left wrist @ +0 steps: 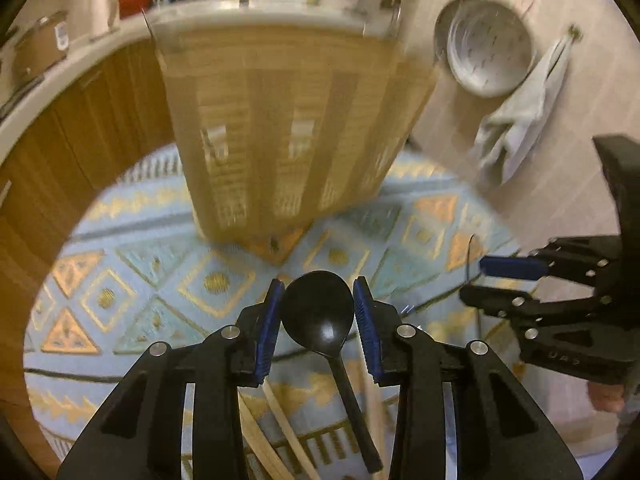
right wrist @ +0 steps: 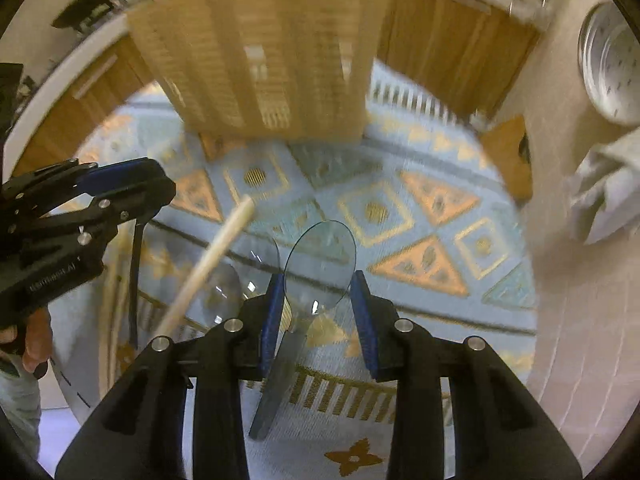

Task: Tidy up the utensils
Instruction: 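Grasp and lift the black spoon with the left gripper while the right gripper grasps a clear spoon, then carry both spoons over the beige basket and open both grippers to release them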

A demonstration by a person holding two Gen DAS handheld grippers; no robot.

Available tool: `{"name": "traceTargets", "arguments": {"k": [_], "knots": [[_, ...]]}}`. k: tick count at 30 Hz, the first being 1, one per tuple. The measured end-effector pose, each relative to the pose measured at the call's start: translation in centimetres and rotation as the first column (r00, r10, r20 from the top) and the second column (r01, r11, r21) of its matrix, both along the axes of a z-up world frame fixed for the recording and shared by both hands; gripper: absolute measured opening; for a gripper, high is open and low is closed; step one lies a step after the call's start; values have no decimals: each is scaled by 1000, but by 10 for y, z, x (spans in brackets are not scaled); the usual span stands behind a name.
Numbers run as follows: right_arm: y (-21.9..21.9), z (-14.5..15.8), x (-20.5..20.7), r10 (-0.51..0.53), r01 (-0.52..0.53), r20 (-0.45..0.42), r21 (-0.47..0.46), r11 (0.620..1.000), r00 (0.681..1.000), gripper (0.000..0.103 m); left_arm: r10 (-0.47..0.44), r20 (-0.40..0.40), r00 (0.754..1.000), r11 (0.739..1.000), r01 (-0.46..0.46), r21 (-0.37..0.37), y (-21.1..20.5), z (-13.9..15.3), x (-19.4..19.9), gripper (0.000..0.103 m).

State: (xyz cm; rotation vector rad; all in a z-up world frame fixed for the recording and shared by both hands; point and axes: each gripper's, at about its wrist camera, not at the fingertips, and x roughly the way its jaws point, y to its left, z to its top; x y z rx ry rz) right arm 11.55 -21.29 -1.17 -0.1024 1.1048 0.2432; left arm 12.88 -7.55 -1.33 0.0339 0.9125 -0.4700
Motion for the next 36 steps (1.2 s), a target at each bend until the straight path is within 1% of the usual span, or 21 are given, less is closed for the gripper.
{"name": "traceTargets", "arguments": {"k": [1,3,5,7,10,11,13,14,16,17,18,19,20,22,23,25,26,30,32,34,36], "knots": [[-2,13,-3,9,-9,42,7,1000,999,31,-7,27,1000,1000,8,-24,1,11,-4,34],[2,34,-11,21,-23,107,23,999,994,31,-48,99,994,995,56,-77,6,38,-15,34],[6,56,-18,29,-36,182,36,999,983,31,-49,165,985,994,65,-91,11,60,-23,34],[12,80,-20,33,-47,258,48,998,965,31,-33,252,967,992,63,-112,17,91,-32,34],[15,112,-25,29,-60,350,78,995,936,31,22,373,927,988,37,-148,23,132,-39,34],[17,126,-25,28,-69,391,90,994,920,31,42,411,911,987,27,-161,25,144,-41,34],[19,150,-24,14,-66,468,94,993,884,31,102,488,867,983,-12,-184,28,167,-40,34],[18,159,-25,3,-56,498,93,994,867,31,123,512,850,980,-23,-198,29,176,-39,34],[17,181,-23,-27,-39,571,103,994,820,31,179,561,808,971,-55,-231,33,190,-36,34],[16,187,-23,-42,-29,595,108,994,803,31,199,579,791,968,-64,-244,32,193,-33,34],[15,195,-20,-65,-10,628,114,993,776,31,227,602,766,962,-80,-261,31,196,-31,34],[14,202,-16,-83,9,659,115,993,747,31,251,631,734,958,-98,-268,28,197,-28,34],[12,204,-13,-95,24,681,112,993,726,31,261,643,720,956,-103,-273,26,199,-27,34],[12,210,-4,-120,75,732,94,993,671,31,290,681,672,950,-116,-290,19,196,-22,34],[12,211,-2,-126,91,744,88,992,656,31,304,701,645,947,-127,-293,16,192,-18,34],[13,209,11,-145,144,770,70,987,621,31,314,722,616,946,-137,-294,6,187,-11,34],[9,206,15,-150,154,773,68,986,617,31,317,729,606,945,-139,-295,2,184,-7,34],[2,180,44,-183,217,769,59,974,612,31,323,728,605,945,-159,-287,-12,165,12,34],[0,164,60,-189,231,756,52,972,627,31,323,733,599,946,-185,-266,-22,149,22,34],[-4,146,77,-206,239,726,59,969,656,31,324,731,601,946,-199,-256,-25,137,31,34],[-5,133,83,-211,238,707,62,969,675,31,319,740,592,947,-220,-232,-34,123,37,34]]}}
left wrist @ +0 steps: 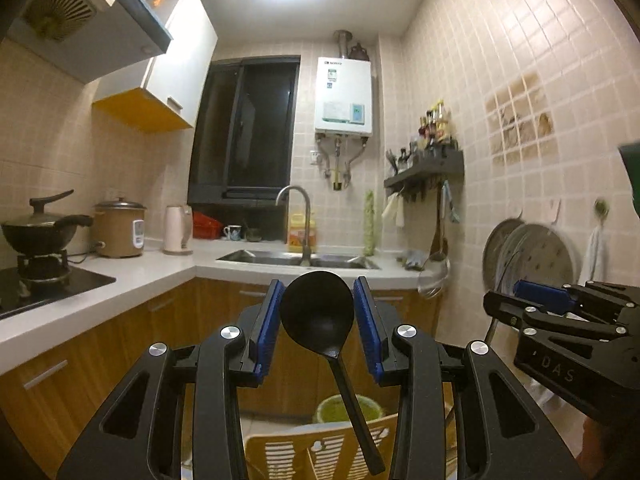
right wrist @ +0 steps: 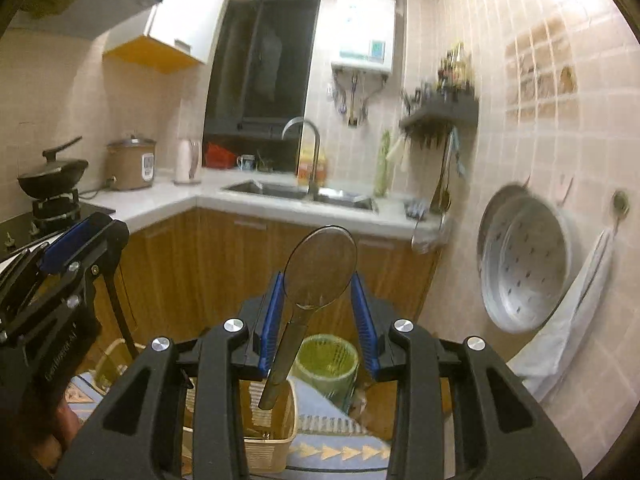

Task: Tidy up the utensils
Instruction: 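Carry both spoons over the beige basket and open both grippers to release them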

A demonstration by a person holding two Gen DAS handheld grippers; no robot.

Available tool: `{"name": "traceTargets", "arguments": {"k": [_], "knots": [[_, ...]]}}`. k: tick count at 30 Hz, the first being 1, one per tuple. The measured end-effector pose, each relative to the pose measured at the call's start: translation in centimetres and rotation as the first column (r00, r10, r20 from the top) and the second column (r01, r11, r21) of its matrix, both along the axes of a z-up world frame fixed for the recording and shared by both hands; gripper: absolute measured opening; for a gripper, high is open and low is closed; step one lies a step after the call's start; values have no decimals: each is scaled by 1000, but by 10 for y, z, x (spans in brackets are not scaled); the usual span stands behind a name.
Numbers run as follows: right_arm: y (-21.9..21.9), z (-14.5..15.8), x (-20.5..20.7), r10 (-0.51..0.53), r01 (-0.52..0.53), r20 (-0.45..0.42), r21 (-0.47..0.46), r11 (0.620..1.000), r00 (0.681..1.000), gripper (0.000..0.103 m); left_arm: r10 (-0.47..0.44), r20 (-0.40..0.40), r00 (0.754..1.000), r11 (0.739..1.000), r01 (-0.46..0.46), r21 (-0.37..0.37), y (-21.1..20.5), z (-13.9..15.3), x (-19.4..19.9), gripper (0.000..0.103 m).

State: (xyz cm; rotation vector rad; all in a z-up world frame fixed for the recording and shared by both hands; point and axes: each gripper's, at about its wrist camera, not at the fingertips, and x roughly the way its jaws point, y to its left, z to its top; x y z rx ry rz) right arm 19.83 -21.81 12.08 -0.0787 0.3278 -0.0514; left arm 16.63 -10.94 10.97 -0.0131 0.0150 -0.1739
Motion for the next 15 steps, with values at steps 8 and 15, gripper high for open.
{"name": "traceTargets", "arguments": {"k": [8,15], "knots": [[-4,-29,15,13,-11,-72,27,1000,997,31,45,-17,999,996,-44,74,-9,-31,11,35],[-5,-42,12,44,-39,-109,46,998,993,32,11,-64,998,999,-7,54,1,-38,10,42]]}}
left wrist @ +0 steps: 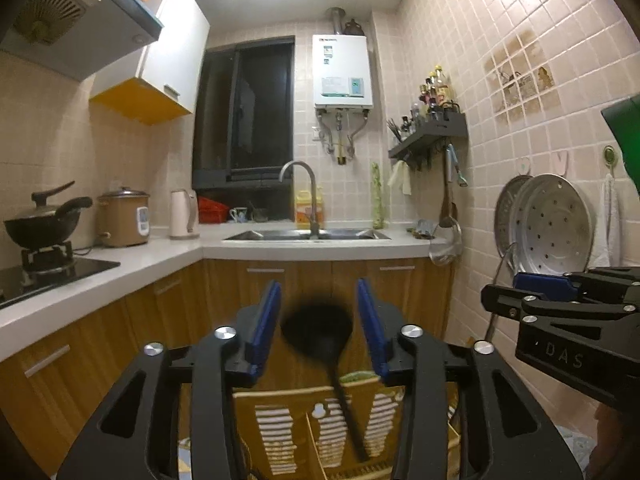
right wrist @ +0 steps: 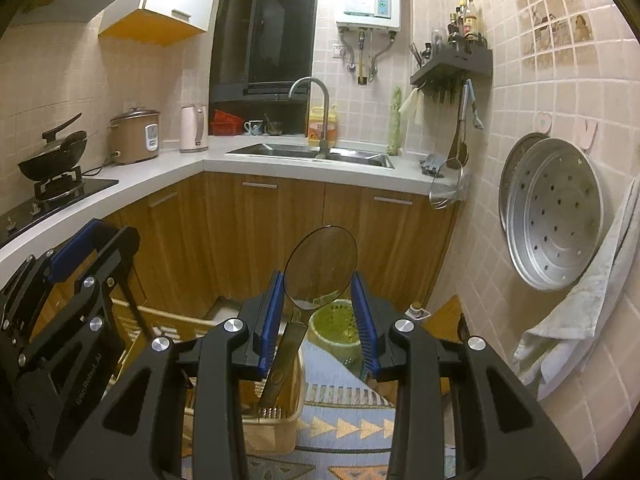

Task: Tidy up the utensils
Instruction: 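Carry both spoons over the beige basket and open both grippers to release them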

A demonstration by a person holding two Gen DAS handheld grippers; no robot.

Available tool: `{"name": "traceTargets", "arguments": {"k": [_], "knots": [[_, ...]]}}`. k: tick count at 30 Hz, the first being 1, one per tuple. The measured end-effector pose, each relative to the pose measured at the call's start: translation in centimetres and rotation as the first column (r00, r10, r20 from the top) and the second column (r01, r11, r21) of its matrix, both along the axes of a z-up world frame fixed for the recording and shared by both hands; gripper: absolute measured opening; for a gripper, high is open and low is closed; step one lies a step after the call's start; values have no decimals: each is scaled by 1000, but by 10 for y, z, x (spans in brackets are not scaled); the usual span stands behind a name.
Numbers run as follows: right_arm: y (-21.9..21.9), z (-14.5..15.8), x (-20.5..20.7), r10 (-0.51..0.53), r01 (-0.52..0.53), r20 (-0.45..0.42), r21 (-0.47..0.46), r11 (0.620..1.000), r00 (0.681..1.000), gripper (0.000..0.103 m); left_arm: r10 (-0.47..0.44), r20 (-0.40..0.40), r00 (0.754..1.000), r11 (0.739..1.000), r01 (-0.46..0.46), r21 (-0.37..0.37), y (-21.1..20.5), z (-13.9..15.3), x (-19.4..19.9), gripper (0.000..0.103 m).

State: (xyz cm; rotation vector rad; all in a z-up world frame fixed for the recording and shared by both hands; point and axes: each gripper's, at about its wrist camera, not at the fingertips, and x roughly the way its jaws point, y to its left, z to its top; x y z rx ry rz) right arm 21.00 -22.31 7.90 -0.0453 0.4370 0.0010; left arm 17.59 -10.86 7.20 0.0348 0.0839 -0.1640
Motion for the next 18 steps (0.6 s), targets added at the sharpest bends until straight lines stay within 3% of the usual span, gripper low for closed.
{"name": "traceTargets", "arguments": {"k": [3,7,15,18], "knots": [[-1,0,-4,27,-26,-28,17,999,999,32,-28,-8,1000,1000,27,-3,5,5,-8,43],[-8,7,-14,56,-53,-41,64,997,998,48,-89,-32,995,995,88,-54,18,19,-22,50],[-9,34,-45,79,-76,-30,84,994,996,48,-174,-30,984,970,166,-177,46,58,-57,52],[-8,47,-58,89,-85,-32,97,992,996,48,-214,-47,976,961,202,-190,51,74,-68,52]]}}
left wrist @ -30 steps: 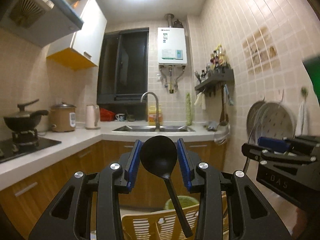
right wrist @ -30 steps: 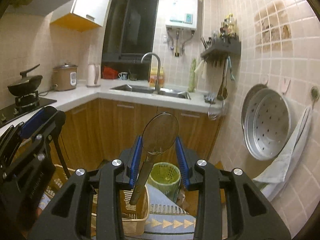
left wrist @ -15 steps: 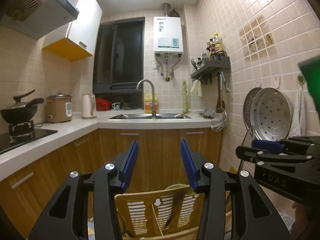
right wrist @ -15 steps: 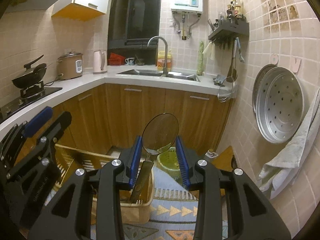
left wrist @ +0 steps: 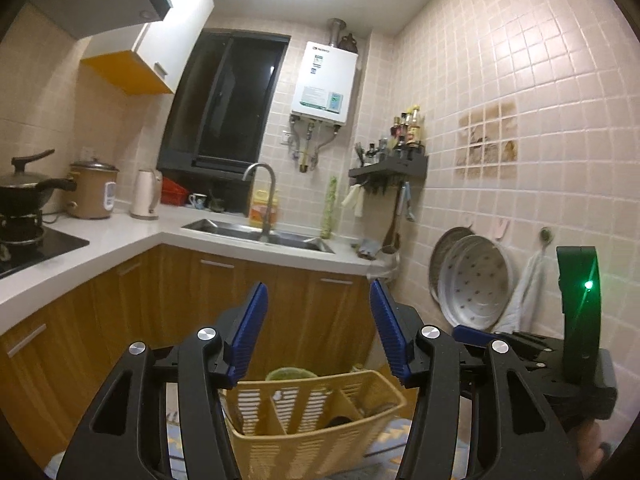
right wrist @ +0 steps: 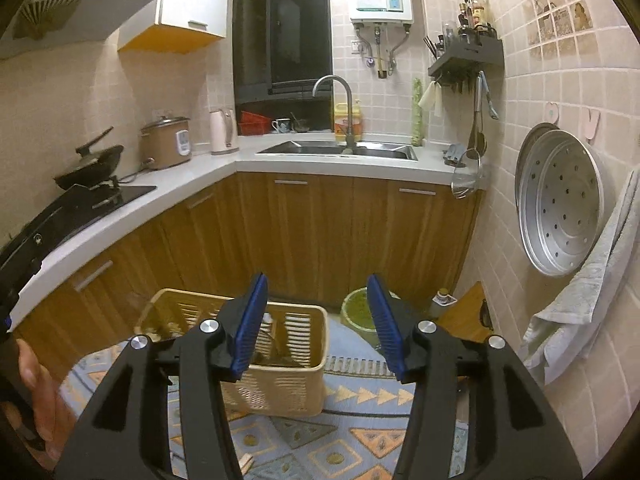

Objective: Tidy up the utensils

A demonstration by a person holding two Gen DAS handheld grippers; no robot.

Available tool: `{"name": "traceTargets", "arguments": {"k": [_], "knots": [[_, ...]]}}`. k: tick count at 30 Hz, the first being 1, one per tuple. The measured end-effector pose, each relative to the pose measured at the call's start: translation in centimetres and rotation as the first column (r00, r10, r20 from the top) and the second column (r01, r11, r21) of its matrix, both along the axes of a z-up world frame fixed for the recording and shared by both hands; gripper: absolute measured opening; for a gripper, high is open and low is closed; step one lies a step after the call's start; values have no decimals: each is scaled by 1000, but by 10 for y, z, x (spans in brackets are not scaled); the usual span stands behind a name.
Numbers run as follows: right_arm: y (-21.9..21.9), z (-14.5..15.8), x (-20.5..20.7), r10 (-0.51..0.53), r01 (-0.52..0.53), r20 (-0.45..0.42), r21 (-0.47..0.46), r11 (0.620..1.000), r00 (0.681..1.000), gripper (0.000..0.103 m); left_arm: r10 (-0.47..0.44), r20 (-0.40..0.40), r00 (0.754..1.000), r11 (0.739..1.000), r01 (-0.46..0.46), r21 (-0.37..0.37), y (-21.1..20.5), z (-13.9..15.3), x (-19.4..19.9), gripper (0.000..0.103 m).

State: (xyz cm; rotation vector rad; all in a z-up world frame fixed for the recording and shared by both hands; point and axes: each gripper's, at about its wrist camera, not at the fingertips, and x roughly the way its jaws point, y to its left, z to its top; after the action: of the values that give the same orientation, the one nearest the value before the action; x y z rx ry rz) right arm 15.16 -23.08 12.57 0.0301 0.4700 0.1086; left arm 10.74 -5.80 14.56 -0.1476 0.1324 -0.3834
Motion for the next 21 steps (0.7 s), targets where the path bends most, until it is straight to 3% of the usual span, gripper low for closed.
{"name": "traceTargets", "arguments": {"k": [3,5,7,9,11,14,17,19,21], "knots": [[2,9,-12,6,-7,-20,-8,1000,1000,48,-31,-32,999,1000,31,-2,4,10,-8,52],[4,10,-20,9,-10,-63,-25,1000,998,48,-84,-96,992,996,84,-12,9,14,-9,52],[6,2,-25,32,-37,-141,-37,999,989,48,-171,-195,966,985,163,-58,17,11,-8,52],[7,-12,-27,57,-67,-234,-36,997,970,48,-239,-305,922,971,225,-83,22,2,-4,51],[6,-29,-26,84,-94,-324,-15,995,942,48,-271,-394,878,962,253,-99,26,-14,0,50],[6,-59,-22,106,-108,-454,21,994,885,48,-250,-472,845,967,246,-71,30,-39,2,50],[10,-91,-18,115,-108,-562,46,993,819,48,-226,-570,790,968,246,-43,37,-71,6,50],[14,-110,-17,135,-123,-618,62,990,775,48,-228,-641,733,964,264,-40,41,-96,8,47],[21,-131,-18,184,-149,-676,110,983,713,48,-205,-692,692,964,266,-19,47,-120,6,44]]}}
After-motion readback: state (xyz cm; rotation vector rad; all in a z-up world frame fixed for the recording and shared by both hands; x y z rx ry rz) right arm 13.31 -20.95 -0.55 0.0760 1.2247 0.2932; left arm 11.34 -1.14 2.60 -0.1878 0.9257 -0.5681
